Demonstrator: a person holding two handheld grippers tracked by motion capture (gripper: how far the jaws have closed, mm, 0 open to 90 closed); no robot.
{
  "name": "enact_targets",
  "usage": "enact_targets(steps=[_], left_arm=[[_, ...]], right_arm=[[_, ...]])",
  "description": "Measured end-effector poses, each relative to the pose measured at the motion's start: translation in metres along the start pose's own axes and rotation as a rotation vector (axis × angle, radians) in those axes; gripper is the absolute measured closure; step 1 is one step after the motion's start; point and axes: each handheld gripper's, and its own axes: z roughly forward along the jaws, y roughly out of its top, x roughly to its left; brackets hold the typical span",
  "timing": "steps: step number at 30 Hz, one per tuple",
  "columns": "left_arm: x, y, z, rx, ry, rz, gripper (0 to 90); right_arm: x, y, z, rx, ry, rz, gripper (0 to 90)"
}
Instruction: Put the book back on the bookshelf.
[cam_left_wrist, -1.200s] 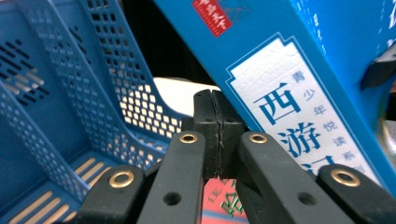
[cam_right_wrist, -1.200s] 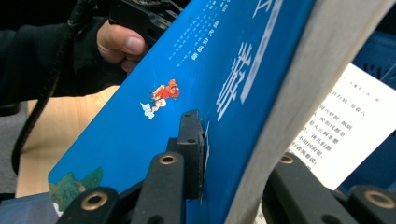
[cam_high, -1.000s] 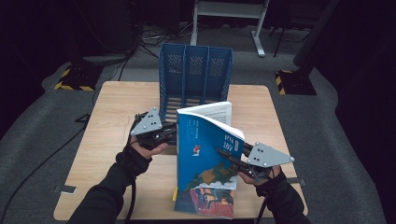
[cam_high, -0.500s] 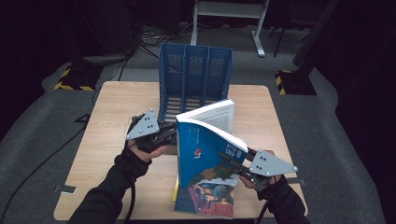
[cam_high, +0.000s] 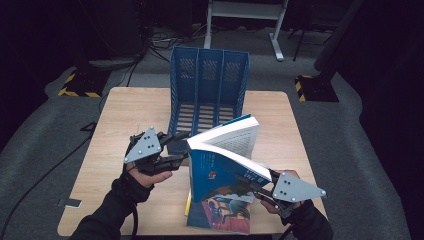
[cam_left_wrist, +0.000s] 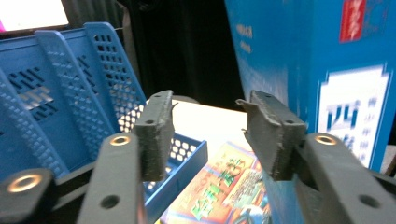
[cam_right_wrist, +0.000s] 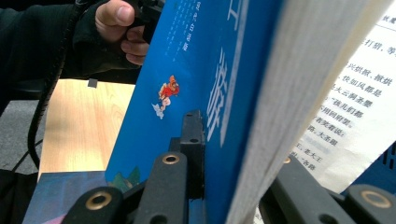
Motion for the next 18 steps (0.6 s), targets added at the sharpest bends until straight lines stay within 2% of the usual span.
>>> enact_targets(steps=[4,6,7,9,10,11,14,18], left_arm=[[0.000,-0.008,-0.006,0.026,0.012,-0.013,41.8],[0.000,-0.010,-0.008,0.027,0.009,-0.017,37.0],[-0.001,-0.012,-0.010,0.031,-0.005,-0.020,37.0],[-0.001,-0.016,-0.013,0.043,-0.007,-0.025,34.7],[-0.001,-0.019,-0.017,0.045,-0.033,-0.042,32.5],[-0.001,-0.020,-0.018,0.046,-0.041,-0.045,31.3],[-0.003,-0.023,-0.020,0.059,-0.053,-0.045,29.5],[-0.011,-0.029,-0.020,0.088,-0.111,-0.040,28.6]], right_arm=[[-0.001,-0.002,-0.001,-0.012,0.012,0.016,77.8],[-0.001,-0.002,-0.001,-0.012,0.013,0.015,77.8],[-0.001,-0.002,-0.001,-0.009,0.011,0.013,77.8],[0.000,-0.001,-0.001,-0.009,0.010,0.008,77.7],[0.000,-0.001,-0.001,-0.007,0.010,0.007,77.7],[0.000,-0.001,-0.001,-0.007,0.010,0.008,77.7],[0.000,-0.001,-0.001,-0.008,0.009,0.009,77.7],[0.000,-0.002,-0.001,-0.007,0.008,0.010,77.6]])
